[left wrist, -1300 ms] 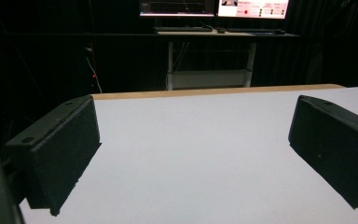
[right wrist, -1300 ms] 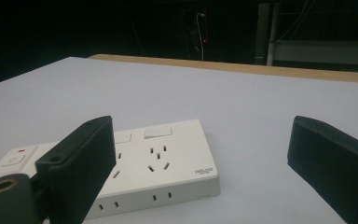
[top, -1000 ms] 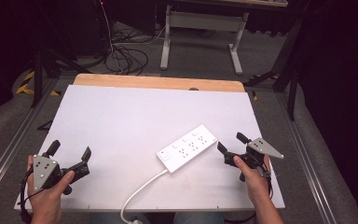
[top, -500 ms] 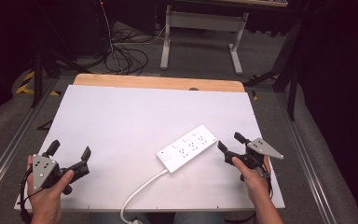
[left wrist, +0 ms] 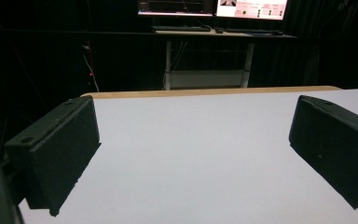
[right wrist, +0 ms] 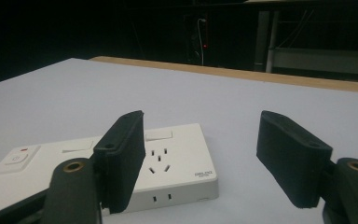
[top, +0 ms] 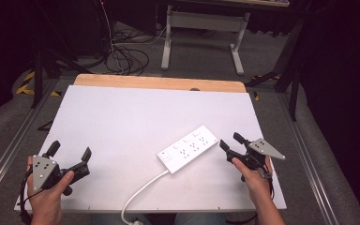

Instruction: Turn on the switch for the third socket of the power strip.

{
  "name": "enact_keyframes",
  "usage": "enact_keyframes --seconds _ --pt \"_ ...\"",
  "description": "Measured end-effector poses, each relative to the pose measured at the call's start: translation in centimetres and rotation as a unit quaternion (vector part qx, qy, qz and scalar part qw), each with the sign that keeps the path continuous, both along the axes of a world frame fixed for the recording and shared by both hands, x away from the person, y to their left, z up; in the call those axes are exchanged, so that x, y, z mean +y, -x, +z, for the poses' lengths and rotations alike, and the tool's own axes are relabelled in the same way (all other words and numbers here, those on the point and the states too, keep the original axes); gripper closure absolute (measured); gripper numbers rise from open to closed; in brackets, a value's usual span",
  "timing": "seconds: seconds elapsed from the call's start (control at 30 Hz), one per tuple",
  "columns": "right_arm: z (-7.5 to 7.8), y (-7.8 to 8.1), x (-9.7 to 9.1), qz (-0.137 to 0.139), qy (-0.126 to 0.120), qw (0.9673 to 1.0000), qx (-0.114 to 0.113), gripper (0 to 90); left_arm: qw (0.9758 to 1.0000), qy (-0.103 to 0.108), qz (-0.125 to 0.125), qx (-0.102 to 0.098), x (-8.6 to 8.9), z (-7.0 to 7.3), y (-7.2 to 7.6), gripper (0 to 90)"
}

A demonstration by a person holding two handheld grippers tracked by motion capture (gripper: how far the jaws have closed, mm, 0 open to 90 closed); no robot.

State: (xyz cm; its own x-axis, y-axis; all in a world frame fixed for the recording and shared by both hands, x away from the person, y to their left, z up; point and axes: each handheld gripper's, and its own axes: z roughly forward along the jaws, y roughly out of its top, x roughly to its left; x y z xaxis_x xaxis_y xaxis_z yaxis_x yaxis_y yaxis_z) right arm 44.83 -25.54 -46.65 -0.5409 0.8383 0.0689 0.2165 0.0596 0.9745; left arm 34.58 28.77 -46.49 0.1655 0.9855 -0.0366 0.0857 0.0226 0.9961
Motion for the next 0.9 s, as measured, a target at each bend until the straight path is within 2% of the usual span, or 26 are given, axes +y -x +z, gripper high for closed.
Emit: enact_keyframes --seconds 0.2,0.5,0.57,0.9 --pt "0.05 0.02 -0.07 -0.001 0.002 1.0000 -0.002 36.2 1.0000 0.000 0.000 0.000 0.00 0.01 0.00 2.2" --pt "0.21 0.12 -0.09 0.004 0.008 0.9999 -0.006 47.1 1.0000 0.001 -0.001 0.000 0.02 0.01 0.00 2.2" --pt "0.28 0.11 -0.07 0.007 0.011 0.9999 -0.004 53.0 1.0000 0.000 -0.001 0.001 0.01 0.01 0.00 2.3" --pt "0.35 0.17 0.23 0.021 0.030 0.9993 0.000 69.9 1.0000 0.000 -0.001 0.001 0.06 0.01 0.00 2.4"
